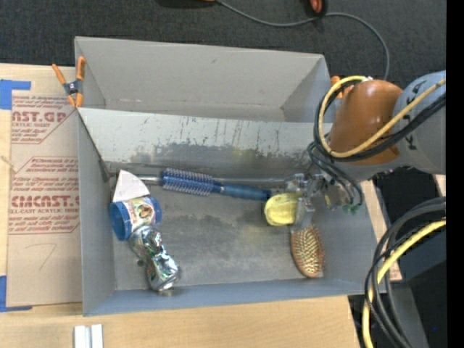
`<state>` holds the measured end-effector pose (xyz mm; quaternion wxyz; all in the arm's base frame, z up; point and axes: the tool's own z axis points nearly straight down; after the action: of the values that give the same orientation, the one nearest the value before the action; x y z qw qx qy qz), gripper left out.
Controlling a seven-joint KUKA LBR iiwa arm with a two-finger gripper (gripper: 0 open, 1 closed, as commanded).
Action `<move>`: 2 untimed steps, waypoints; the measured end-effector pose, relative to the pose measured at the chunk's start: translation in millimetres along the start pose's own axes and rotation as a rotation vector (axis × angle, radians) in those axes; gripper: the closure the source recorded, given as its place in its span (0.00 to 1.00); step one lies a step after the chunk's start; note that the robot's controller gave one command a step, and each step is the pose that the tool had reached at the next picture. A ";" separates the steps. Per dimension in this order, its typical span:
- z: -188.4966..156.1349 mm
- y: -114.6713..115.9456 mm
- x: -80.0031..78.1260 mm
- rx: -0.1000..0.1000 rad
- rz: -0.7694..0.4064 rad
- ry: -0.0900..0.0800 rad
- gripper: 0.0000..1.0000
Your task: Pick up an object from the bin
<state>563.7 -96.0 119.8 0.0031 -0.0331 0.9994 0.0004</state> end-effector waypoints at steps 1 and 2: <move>-7.5 0.2 -0.5 0.000 0.000 -0.002 1.00; -13.1 0.3 -0.8 0.001 0.000 -0.003 1.00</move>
Offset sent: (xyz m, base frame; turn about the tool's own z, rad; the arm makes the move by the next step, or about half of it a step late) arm 0.0004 0.0001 0.0177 0.0002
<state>564.4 -95.7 132.9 0.0046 -0.0330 0.9994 0.0001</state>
